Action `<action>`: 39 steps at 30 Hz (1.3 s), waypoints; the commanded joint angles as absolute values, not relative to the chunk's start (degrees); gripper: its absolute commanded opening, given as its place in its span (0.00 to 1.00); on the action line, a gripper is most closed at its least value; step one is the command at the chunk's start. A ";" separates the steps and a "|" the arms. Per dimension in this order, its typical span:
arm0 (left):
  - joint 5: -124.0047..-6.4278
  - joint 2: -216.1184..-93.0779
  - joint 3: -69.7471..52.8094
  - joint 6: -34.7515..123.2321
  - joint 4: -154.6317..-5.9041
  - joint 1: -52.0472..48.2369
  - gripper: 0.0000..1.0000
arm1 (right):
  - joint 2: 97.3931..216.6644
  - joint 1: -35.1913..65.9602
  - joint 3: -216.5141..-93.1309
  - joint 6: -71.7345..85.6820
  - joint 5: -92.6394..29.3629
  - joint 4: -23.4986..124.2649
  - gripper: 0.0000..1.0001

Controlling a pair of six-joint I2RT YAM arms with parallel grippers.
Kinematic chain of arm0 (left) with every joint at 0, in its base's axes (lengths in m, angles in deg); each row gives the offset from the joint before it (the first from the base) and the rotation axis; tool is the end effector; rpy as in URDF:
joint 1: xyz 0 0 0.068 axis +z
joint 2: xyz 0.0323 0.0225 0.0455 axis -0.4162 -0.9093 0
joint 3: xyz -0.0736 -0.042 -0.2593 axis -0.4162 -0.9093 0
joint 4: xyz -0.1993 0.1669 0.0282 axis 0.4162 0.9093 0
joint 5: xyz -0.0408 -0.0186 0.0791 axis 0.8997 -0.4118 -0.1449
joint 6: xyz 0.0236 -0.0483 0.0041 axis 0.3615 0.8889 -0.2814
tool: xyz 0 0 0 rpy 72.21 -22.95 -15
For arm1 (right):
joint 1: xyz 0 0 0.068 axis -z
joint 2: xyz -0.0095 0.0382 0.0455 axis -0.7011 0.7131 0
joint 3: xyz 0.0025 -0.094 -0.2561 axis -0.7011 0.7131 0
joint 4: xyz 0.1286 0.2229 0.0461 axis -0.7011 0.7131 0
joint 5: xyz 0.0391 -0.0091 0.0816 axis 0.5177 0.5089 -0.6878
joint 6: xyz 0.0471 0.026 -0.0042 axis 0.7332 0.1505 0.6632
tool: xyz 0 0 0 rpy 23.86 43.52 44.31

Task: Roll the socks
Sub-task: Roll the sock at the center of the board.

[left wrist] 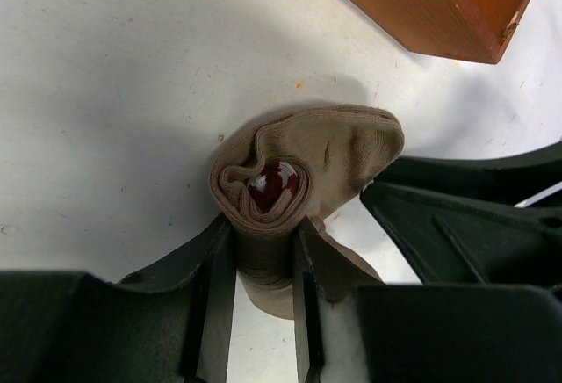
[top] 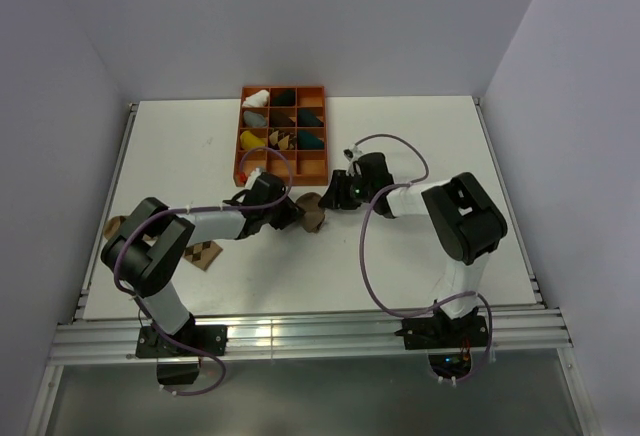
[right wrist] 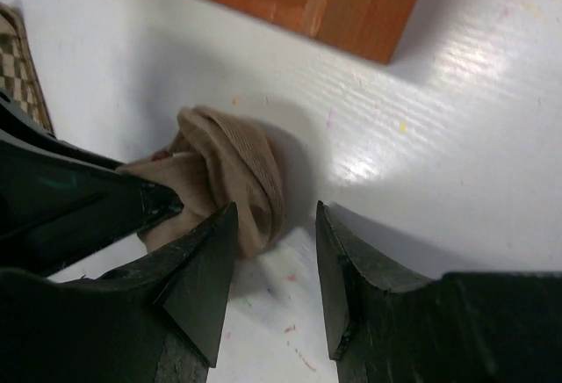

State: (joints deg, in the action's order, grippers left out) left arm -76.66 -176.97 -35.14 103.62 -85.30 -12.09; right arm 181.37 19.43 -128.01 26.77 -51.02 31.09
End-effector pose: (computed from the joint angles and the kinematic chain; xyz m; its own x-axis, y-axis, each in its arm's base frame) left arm 0.2660 -0.1957 0.1403 -0.7196 -0.6409 -0.2673 -0.3530 0.6691 -0.6539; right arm 0.3180 0.1668 0.1316 -0.8121 0.0604 -0.5804 -0.3787 0.7022 0.6029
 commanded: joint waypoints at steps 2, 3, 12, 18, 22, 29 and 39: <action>-76.82 -179.48 -35.82 100.51 -76.85 -12.14 0.11 | 185.18 19.64 -130.16 28.46 -51.06 26.42 0.48; -76.64 -179.48 -35.64 100.43 -76.67 -12.14 0.11 | 185.80 19.55 -130.25 28.81 -51.50 25.36 0.48; -77.78 -178.51 -34.06 98.76 -72.99 -12.06 0.10 | 186.00 19.81 -127.53 30.75 -52.92 24.20 0.00; -81.46 -177.54 -29.23 95.51 -63.34 -11.53 0.06 | 181.07 21.30 -125.07 30.31 -50.90 30.26 0.00; -83.14 -177.54 -26.15 92.70 -59.27 -11.44 0.06 | 179.22 21.40 -125.68 29.52 -49.92 33.96 0.00; -79.63 -182.99 -23.60 90.23 -59.71 -11.53 0.05 | 179.06 21.05 -125.68 28.99 -51.24 32.56 0.04; -79.19 -184.57 -21.58 88.47 -58.13 -12.23 0.06 | 159.91 12.54 -121.91 17.85 -34.48 36.86 0.53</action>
State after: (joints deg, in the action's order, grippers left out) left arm -76.57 -181.30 -21.05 91.62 -64.80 -12.01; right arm 166.08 16.90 -122.80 23.97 -43.26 36.44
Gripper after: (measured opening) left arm 0.305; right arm 0.503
